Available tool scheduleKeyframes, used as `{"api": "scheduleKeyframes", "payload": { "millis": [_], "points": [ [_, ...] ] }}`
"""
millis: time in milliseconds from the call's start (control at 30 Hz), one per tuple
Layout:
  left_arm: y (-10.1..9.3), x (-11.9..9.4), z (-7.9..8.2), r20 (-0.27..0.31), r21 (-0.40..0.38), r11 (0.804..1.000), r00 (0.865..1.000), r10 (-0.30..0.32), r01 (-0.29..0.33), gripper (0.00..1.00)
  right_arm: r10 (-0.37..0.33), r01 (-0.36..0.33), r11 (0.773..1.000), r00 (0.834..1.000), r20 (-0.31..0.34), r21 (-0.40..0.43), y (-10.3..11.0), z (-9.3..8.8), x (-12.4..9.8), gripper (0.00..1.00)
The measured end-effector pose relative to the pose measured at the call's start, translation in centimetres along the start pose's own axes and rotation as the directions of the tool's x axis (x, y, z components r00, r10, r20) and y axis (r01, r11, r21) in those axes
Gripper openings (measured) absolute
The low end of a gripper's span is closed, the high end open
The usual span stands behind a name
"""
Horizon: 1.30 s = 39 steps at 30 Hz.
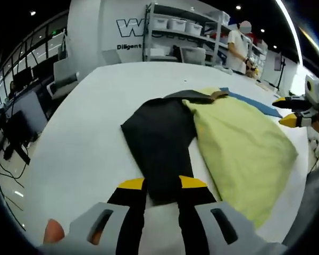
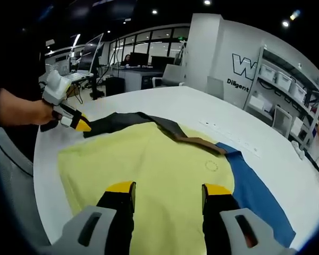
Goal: Fold the garment on the visible template until the final outline fits inside the template.
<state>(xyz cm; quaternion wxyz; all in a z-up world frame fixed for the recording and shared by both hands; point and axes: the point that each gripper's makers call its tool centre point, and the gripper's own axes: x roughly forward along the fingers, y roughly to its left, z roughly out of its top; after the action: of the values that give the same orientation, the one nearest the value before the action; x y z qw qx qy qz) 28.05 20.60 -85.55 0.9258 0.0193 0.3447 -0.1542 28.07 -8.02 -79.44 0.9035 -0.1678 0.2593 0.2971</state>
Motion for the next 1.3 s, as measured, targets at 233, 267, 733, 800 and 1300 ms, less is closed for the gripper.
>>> {"api": "scheduleKeyframes", "payload": {
  "millis": [233, 267, 733, 800, 1300],
  "points": [
    [0.4, -0.3, 0.1, 0.003, 0.076, 0.997, 1.000, 0.031, -0.031, 0.09, -0.001, 0.001, 1.000, 1.000, -0.002, 0.005, -0.1, -0.1, 0.0, 0.47],
    [0.3, -0.4, 0.3, 0.011, 0.089, 0.995, 0.999, 0.033, -0.034, 0.09, -0.002, 0.002, 1.000, 1.000, -0.004, 0.005, -0.2, -0.2, 0.0, 0.47],
    [0.5, -2.0, 1.1, 0.026, 0.222, 0.970, 0.995, 0.100, -0.103, 0.06, -0.003, 0.003, 1.000, 1.000, -0.004, 0.006, -0.2, -0.2, 0.0, 0.47],
    [0.5, -2.2, 1.1, 0.034, 0.228, 0.968, 0.994, 0.100, -0.105, 0.05, -0.002, 0.002, 1.000, 1.000, -0.004, 0.005, -0.2, -0.2, 0.0, 0.47],
    [2.6, -3.2, 3.6, 0.109, 0.192, 0.968, 0.984, 0.139, -0.158, 0.04, -0.002, 0.002, 1.000, 1.000, -0.007, 0.004, -0.2, -0.3, 0.0, 0.47]
  ]
}}
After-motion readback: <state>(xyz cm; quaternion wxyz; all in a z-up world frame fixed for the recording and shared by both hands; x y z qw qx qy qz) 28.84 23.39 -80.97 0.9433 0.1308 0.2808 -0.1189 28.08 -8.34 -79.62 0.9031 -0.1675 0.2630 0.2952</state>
